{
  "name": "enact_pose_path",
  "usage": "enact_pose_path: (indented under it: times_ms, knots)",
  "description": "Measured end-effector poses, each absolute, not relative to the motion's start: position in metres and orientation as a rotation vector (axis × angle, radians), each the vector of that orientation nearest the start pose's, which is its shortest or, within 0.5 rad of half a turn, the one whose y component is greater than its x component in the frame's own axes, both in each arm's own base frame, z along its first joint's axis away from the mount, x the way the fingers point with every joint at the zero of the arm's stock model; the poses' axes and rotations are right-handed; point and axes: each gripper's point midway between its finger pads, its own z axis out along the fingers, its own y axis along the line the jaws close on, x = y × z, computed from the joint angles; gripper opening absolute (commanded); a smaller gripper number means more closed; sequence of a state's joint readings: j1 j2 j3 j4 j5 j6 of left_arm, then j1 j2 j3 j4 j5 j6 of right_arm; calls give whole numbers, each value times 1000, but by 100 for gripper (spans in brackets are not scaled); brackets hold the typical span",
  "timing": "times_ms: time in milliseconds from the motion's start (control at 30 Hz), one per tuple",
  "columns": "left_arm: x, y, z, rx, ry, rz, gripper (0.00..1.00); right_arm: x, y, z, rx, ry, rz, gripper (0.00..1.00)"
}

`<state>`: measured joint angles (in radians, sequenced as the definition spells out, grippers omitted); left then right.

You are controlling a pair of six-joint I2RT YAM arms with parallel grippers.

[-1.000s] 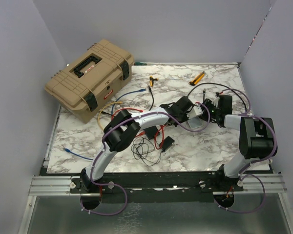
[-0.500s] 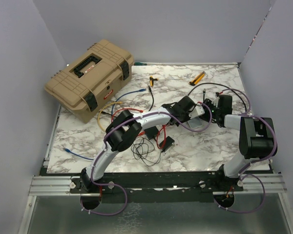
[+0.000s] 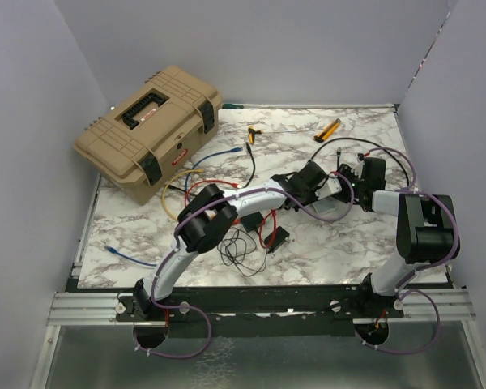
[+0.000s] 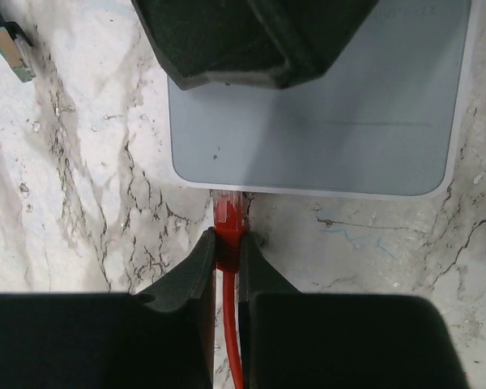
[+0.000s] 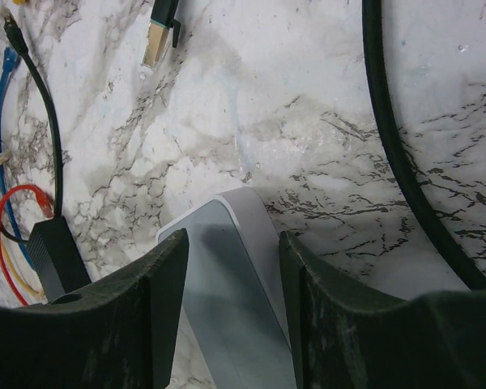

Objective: Insert the plug into the switch port
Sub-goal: Insert the connector into the switch port.

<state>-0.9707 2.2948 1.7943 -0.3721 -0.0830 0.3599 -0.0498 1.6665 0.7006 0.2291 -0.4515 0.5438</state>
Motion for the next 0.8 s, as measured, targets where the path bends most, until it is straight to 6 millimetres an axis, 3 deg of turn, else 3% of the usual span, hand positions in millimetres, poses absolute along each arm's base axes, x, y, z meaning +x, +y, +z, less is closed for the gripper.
enact_pose_path:
  times_ms: [400, 800]
  knots:
    - [355, -451, 33, 1408, 1980, -91, 0, 381, 81, 34, 452, 2282, 816, 52]
    - [358, -449, 31, 1458, 1922, -35, 0, 382, 87, 36, 427, 2257, 909, 51]
